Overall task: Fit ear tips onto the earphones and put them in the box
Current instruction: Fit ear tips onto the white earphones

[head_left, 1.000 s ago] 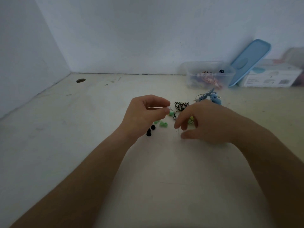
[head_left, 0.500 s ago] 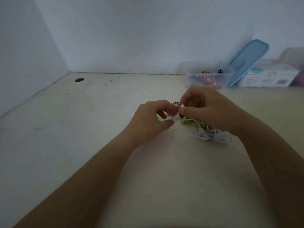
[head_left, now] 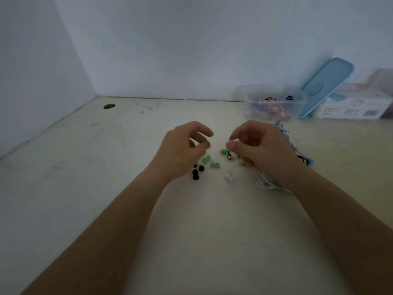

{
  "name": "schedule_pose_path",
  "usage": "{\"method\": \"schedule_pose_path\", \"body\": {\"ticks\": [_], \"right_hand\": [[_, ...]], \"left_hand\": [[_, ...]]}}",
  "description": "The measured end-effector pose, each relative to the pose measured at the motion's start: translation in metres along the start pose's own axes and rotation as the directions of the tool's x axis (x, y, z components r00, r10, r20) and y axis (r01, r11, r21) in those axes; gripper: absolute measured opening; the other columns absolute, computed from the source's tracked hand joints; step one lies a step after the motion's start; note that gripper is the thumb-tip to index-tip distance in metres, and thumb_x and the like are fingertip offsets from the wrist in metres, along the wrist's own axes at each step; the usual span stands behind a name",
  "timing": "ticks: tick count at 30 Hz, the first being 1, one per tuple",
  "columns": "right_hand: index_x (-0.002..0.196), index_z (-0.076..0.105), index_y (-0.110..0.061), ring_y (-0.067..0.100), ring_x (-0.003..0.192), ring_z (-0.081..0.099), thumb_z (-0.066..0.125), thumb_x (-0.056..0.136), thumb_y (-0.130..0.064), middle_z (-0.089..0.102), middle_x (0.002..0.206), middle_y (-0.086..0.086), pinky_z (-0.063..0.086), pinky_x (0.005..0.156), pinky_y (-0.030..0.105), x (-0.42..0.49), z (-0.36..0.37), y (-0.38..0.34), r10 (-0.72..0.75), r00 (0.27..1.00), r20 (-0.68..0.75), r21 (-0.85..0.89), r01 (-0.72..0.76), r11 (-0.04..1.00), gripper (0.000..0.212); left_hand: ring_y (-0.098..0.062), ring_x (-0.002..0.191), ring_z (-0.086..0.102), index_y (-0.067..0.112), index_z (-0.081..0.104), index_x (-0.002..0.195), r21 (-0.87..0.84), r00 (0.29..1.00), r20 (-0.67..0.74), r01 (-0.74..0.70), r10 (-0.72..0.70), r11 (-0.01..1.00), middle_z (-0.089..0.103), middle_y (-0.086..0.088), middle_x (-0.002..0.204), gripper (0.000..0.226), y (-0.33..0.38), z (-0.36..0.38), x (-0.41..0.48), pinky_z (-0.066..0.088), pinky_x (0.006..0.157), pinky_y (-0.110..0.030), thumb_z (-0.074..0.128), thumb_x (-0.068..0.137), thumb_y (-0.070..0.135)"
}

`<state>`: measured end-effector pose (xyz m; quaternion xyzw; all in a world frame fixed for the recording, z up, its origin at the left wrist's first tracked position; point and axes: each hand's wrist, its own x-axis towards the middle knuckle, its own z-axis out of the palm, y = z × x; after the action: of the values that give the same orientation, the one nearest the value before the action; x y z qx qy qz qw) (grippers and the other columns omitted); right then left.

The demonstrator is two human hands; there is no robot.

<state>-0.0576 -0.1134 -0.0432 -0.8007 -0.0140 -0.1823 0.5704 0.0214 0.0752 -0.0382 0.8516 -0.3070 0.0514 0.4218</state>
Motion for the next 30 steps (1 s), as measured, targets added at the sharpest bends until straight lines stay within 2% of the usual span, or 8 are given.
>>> {"method": "schedule_pose_path", "body": {"ticks": [3,7,10,14,19,22,26,30], "right_hand": [[0.090,0.072,-0.010,0.011,0.054,0.059,0.074,0.087,-0.011,0.069,0.065,0.000,0.050,0.050,0.026,0.002,0.001,0.003,0.019,1.000,0.003,0.027,-0.019,0.999,0.004],[0.095,0.071,-0.012,0.012,0.059,0.063,0.068,0.092,-0.010,0.074,0.075,0.005,0.056,0.054,0.028,0.003,0.002,0.006,0.042,0.999,-0.017,-0.004,-0.042,0.999,0.006],[0.095,0.071,-0.014,0.010,0.059,0.063,0.067,0.093,-0.009,0.074,0.077,0.005,0.056,0.054,0.027,0.003,0.002,0.007,0.053,0.998,-0.023,-0.012,-0.053,0.999,0.007],[0.097,0.071,-0.012,0.010,0.059,0.062,0.066,0.092,-0.009,0.074,0.077,0.006,0.056,0.054,0.027,0.003,0.002,0.007,0.063,0.998,-0.017,-0.013,-0.063,0.998,0.007],[0.096,0.072,-0.012,0.011,0.059,0.062,0.067,0.092,-0.010,0.072,0.073,0.002,0.056,0.054,0.028,0.003,0.002,0.008,0.056,0.998,-0.013,-0.025,-0.056,0.998,0.007],[0.096,0.072,-0.011,0.009,0.058,0.062,0.067,0.092,-0.009,0.071,0.071,0.001,0.055,0.054,0.027,0.003,0.003,0.007,0.058,0.998,-0.009,-0.025,-0.059,0.998,0.006],[0.095,0.072,-0.011,0.008,0.058,0.062,0.067,0.092,-0.009,0.071,0.069,0.001,0.055,0.054,0.026,0.003,0.003,0.006,0.055,0.999,-0.002,-0.033,-0.055,0.998,0.006],[0.097,0.072,-0.011,0.009,0.059,0.063,0.068,0.092,-0.011,0.073,0.075,0.005,0.055,0.054,0.025,0.001,0.003,0.005,0.056,0.998,0.020,-0.031,-0.055,0.998,0.007]], "left_hand": [[0.010,0.076,0.059,0.030,0.071,0.092,0.074,0.981,-0.160,0.124,-0.111,0.989,0.068,0.019,0.085,0.015,-0.016,-0.014,0.007,0.039,0.065,0.001,0.067,0.088,0.017],[0.000,0.083,0.060,0.029,0.072,0.093,0.138,0.962,-0.059,0.272,-0.266,0.952,0.066,0.011,0.089,0.013,-0.032,-0.025,0.010,0.037,0.063,-0.010,0.065,0.089,0.018],[0.000,0.078,0.058,0.031,0.072,0.089,0.205,0.953,0.045,0.283,-0.298,0.937,0.066,0.011,0.086,0.011,-0.034,-0.024,0.010,0.037,0.060,-0.013,0.067,0.088,0.021],[0.002,0.074,0.057,0.030,0.073,0.090,0.241,0.942,0.102,0.288,-0.319,0.927,0.066,0.012,0.084,0.011,-0.035,-0.023,0.010,0.037,0.058,-0.012,0.068,0.086,0.020],[0.004,0.069,0.056,0.029,0.072,0.089,0.280,0.947,0.086,0.274,-0.308,0.920,0.062,0.015,0.079,0.015,-0.037,-0.021,0.010,0.036,0.050,-0.004,0.071,0.084,0.016],[0.004,0.071,0.055,0.029,0.071,0.087,0.276,0.951,0.070,0.272,-0.301,0.922,0.062,0.015,0.079,0.009,-0.037,-0.019,0.010,0.033,0.054,-0.006,0.071,0.085,0.020],[0.002,0.075,0.058,0.032,0.069,0.093,0.215,0.952,0.032,0.291,-0.304,0.932,0.066,0.012,0.083,0.005,-0.038,-0.015,0.010,0.040,0.061,-0.014,0.069,0.088,0.030],[0.001,0.074,0.059,0.032,0.075,0.088,0.223,0.956,0.044,0.274,-0.290,0.936,0.065,0.014,0.081,0.007,-0.039,-0.011,0.009,0.042,0.062,-0.017,0.071,0.086,0.027]]}}
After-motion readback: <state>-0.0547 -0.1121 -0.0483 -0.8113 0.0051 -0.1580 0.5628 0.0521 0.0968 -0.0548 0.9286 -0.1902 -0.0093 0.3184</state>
